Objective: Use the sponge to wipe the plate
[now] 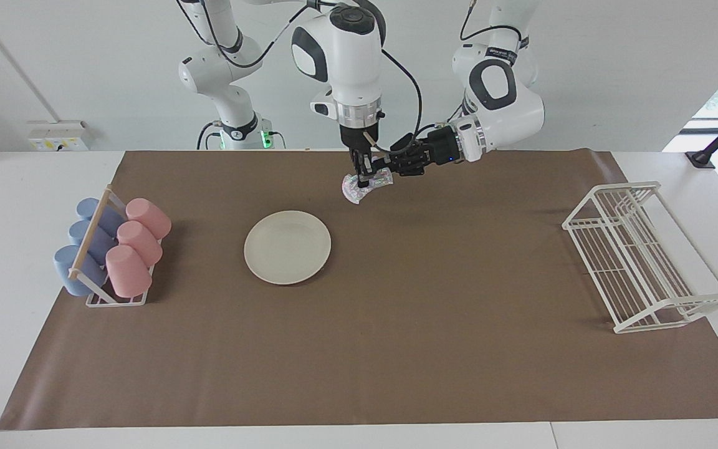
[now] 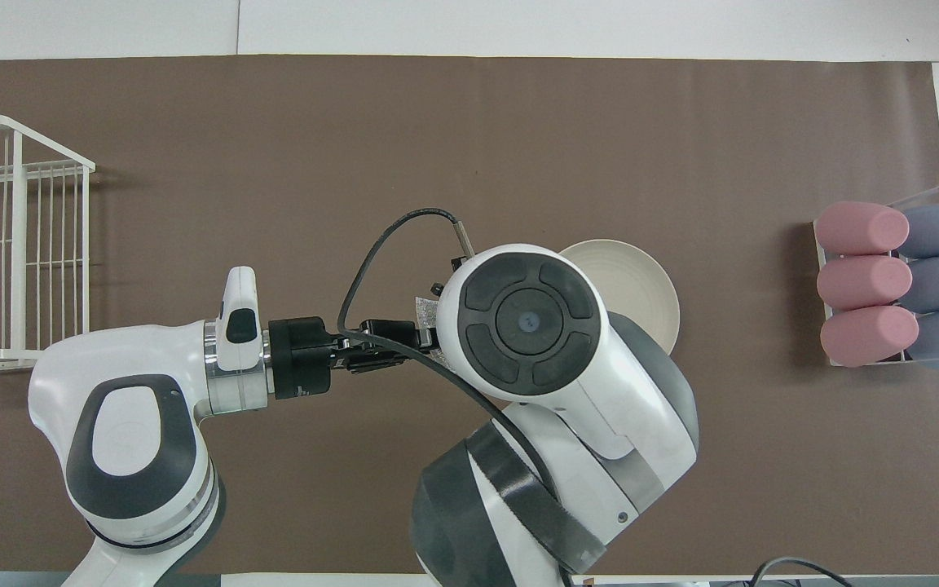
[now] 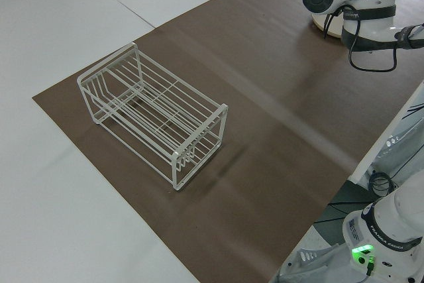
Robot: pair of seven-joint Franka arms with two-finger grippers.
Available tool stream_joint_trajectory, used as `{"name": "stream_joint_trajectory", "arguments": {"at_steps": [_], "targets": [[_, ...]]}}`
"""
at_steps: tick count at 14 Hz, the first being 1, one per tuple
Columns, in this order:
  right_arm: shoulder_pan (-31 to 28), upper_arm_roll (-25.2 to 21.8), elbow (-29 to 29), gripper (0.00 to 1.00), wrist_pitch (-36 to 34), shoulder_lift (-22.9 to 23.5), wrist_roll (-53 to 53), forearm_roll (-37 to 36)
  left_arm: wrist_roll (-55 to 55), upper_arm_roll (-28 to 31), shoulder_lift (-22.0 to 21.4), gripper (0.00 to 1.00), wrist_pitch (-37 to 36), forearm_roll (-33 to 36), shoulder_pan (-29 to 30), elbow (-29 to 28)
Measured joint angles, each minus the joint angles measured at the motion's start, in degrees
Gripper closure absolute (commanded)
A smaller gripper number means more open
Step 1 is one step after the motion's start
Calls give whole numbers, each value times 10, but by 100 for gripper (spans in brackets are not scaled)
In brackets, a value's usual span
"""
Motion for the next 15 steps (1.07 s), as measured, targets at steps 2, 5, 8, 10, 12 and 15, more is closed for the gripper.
{"name": "stream_joint_trajectory", "arguments": {"at_steps": [2,5,8,10,12,15], "targets": [[0,-1,0,100,0,0,0,0,0,0,0,100,9,-3,-7,0],[0,-1,0,75,0,0,0,0,0,0,0,100,10,-4,-8,0],[-1,-1,0,0,4,0,-1,-1,0,0,0,100,10,-4,-8,0],[-3,-2,0,0,15,0,-1,-1,0,0,0,100,10,-4,-8,0],[-4,-2,0,0,23,0,-1,-1,0,1,0,100,10,-4,-8,0],[-9,-2,-1,0,28,0,-7,-1,-1,4,0,100,10,-4,-8,0]]}}
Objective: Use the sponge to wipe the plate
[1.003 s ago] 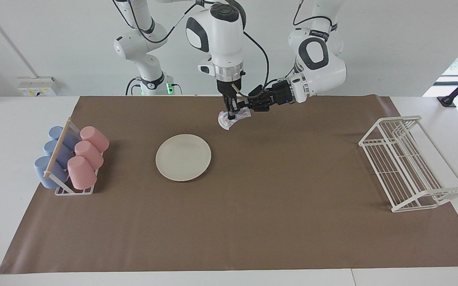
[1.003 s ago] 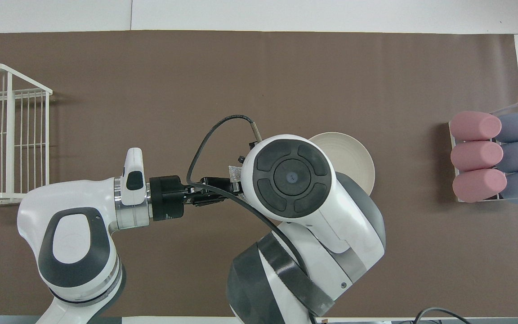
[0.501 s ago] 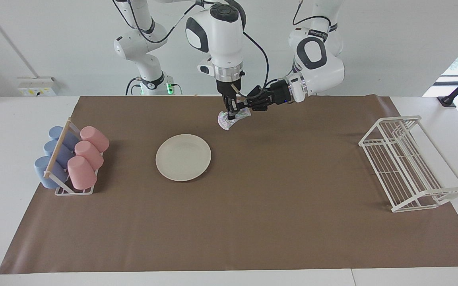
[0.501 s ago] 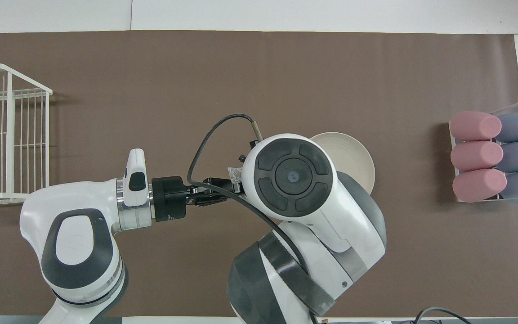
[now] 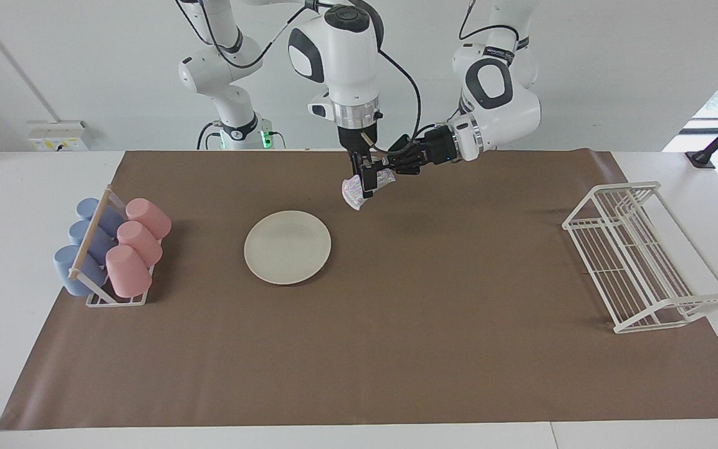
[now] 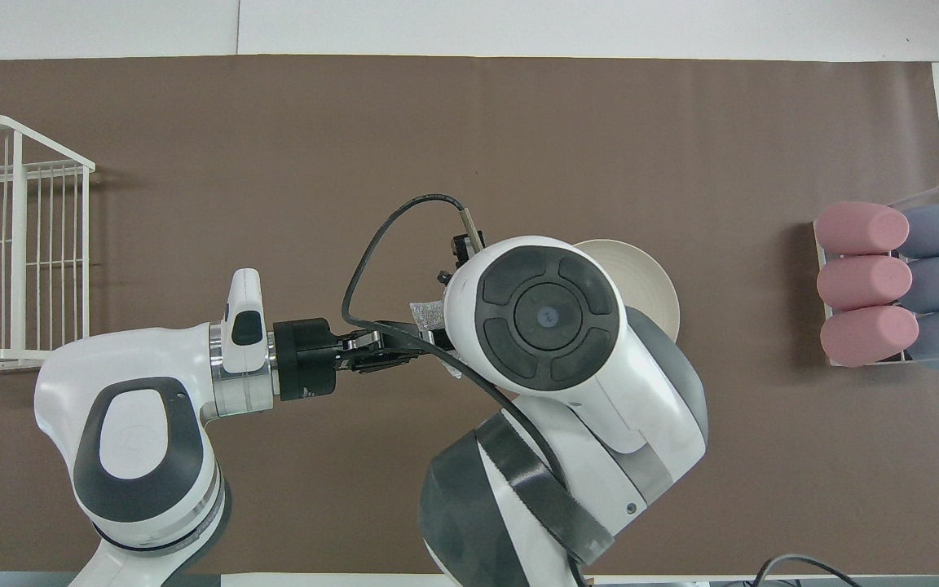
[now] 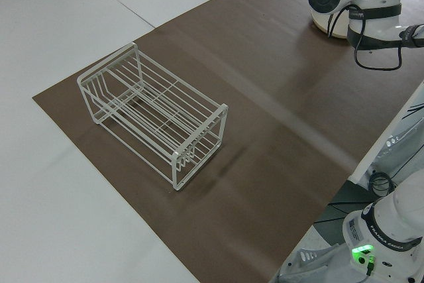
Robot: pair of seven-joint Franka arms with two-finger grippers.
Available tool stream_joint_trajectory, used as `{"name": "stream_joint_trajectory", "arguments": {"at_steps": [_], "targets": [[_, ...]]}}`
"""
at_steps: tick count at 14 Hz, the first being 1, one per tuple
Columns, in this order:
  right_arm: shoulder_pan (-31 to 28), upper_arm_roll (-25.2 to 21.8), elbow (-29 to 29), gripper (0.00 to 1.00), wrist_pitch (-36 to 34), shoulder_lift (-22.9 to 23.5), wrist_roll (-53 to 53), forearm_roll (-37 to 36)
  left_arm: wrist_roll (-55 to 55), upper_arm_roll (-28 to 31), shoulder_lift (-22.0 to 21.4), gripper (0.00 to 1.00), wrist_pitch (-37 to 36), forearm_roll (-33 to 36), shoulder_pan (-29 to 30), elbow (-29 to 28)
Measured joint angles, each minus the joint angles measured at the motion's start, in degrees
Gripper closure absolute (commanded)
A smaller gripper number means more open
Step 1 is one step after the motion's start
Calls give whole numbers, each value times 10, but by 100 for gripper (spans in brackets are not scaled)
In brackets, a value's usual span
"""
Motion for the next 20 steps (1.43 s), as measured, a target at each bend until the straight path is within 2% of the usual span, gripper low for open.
{"name": "stream_joint_trajectory", "arguments": {"at_steps": [3,4,6,8,12,16,20], "targets": [[-25,-1,-3,0,0,0,-91,0,-14,8,0,100,0,2,4,0],[-42,-2,-3,0,0,-1,-144,0,-25,10,0,100,0,18,6,0],[-81,-3,-3,0,0,-5,-260,0,-75,10,-1,100,-2,91,18,6],[-119,-5,-3,0,-1,-14,-379,0,-130,11,-2,100,-26,175,41,25],[-176,-5,-10,0,-29,-48,-609,0,-234,12,-2,100,-123,376,92,87],[-244,-6,-19,0,-122,-86,-816,0,-313,12,8,100,-233,587,101,165],[-303,-7,-24,0,-135,-91,-977,0,-363,12,39,100,-322,754,101,243]]}}
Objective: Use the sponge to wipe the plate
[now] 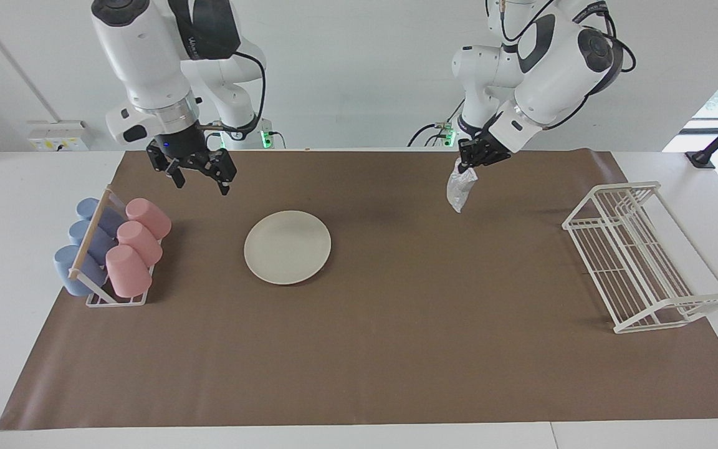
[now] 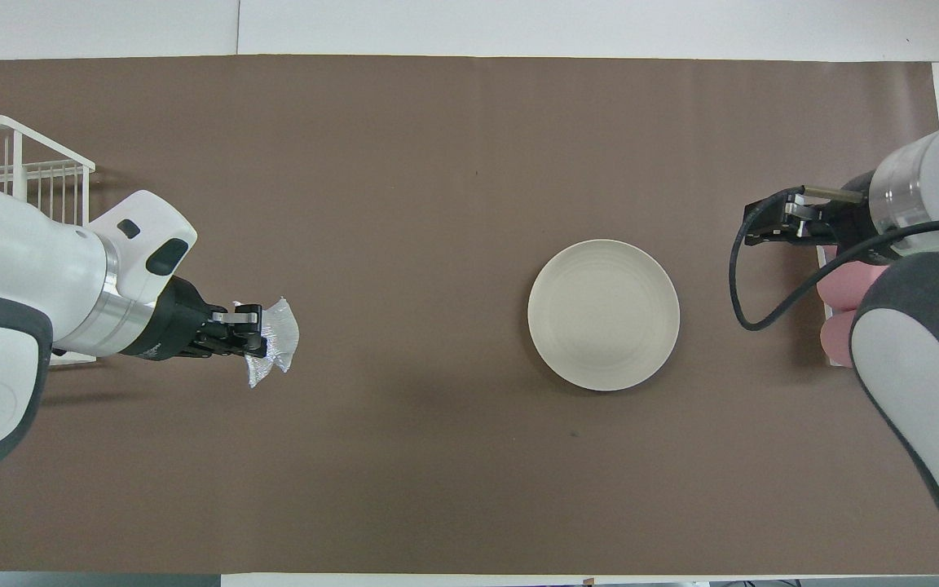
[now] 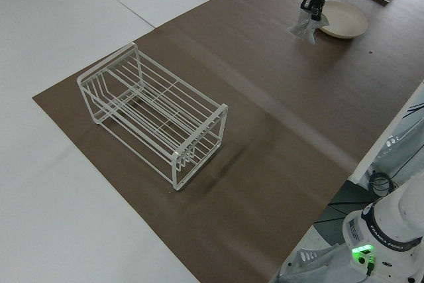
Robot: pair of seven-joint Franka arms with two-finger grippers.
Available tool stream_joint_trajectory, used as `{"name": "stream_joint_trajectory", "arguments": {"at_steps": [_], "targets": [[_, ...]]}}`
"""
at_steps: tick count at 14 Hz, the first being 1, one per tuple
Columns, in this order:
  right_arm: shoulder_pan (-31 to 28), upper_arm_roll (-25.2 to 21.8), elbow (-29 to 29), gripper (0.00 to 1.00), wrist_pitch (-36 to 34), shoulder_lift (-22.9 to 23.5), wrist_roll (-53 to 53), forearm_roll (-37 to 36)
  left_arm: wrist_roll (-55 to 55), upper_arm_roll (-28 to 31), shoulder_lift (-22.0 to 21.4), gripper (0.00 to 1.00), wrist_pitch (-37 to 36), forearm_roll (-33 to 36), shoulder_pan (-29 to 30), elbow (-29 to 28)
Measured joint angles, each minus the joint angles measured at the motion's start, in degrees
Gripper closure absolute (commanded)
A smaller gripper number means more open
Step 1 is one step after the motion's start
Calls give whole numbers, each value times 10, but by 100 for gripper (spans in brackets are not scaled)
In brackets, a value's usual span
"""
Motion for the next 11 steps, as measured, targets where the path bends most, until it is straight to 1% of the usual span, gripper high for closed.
{"name": "stream_joint_trajectory", "arguments": {"at_steps": [4,7,9,11], "targets": [[-31,-1,0,0,-31,-3,-101,0,-9,-6,22,100,-62,148,-1,49],[-34,0,7,0,-41,-4,-119,0,-9,-10,32,100,-102,257,-3,72],[-33,1,9,0,-42,-3,-121,0,-9,-12,54,100,-137,326,-13,102],[-33,-6,9,0,-46,-1,-134,0,-9,-12,96,100,-173,404,-27,140]]}}
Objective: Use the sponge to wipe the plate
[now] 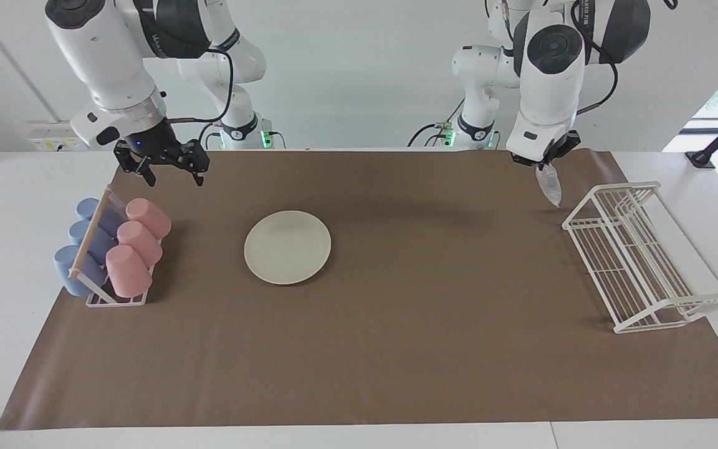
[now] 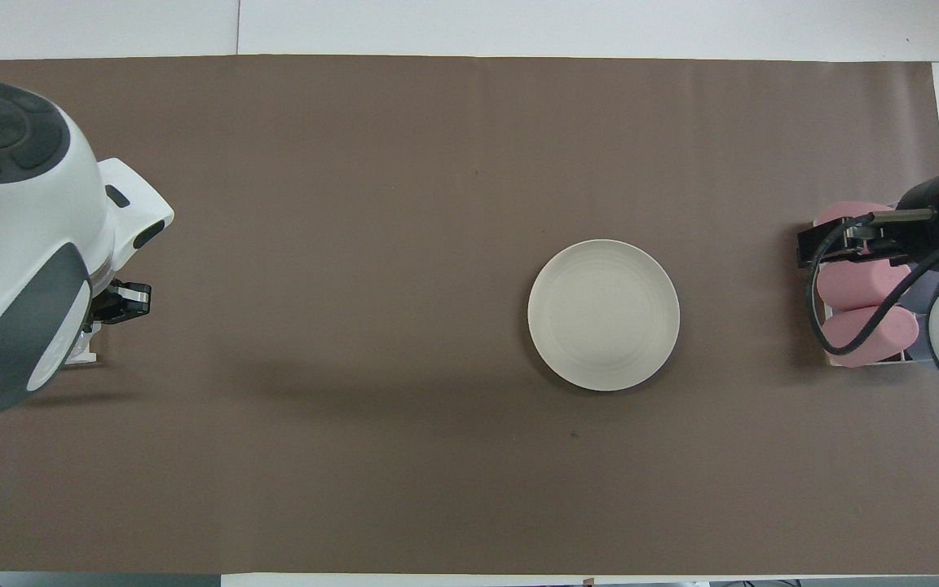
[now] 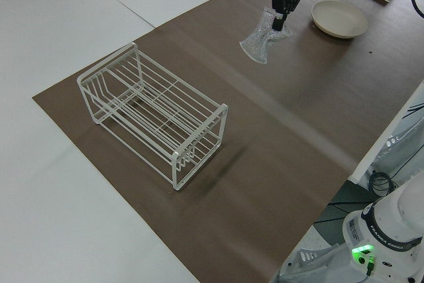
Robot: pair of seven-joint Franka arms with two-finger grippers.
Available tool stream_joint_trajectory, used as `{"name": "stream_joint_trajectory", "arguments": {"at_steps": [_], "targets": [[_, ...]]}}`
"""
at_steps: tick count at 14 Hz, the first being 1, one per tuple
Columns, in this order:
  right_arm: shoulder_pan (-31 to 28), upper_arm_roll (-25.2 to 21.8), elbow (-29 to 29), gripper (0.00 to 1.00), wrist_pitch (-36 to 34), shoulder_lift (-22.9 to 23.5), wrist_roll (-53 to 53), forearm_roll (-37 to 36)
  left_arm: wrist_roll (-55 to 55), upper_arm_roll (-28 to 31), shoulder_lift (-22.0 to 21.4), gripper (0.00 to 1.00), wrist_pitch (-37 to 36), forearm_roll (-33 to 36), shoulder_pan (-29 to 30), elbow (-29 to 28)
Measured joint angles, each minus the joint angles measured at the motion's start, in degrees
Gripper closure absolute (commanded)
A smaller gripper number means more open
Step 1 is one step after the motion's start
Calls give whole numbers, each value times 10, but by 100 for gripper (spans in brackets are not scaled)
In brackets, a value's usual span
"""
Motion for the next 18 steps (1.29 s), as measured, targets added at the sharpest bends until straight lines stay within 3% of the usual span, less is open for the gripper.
{"name": "stream_joint_trajectory", "arguments": {"at_steps": [5,9,12,18], "targets": [[-1,-11,21,0,-18,8,-19,0,-2,-2,113,100,-17,205,-15,34],[-1,-15,29,0,-20,8,-19,0,-2,1,190,100,-19,316,-12,35],[-9,-19,31,0,-22,8,-25,0,7,3,220,100,4,359,10,37],[-17,-27,51,0,-22,10,-52,0,14,3,227,100,57,366,53,31]]}}
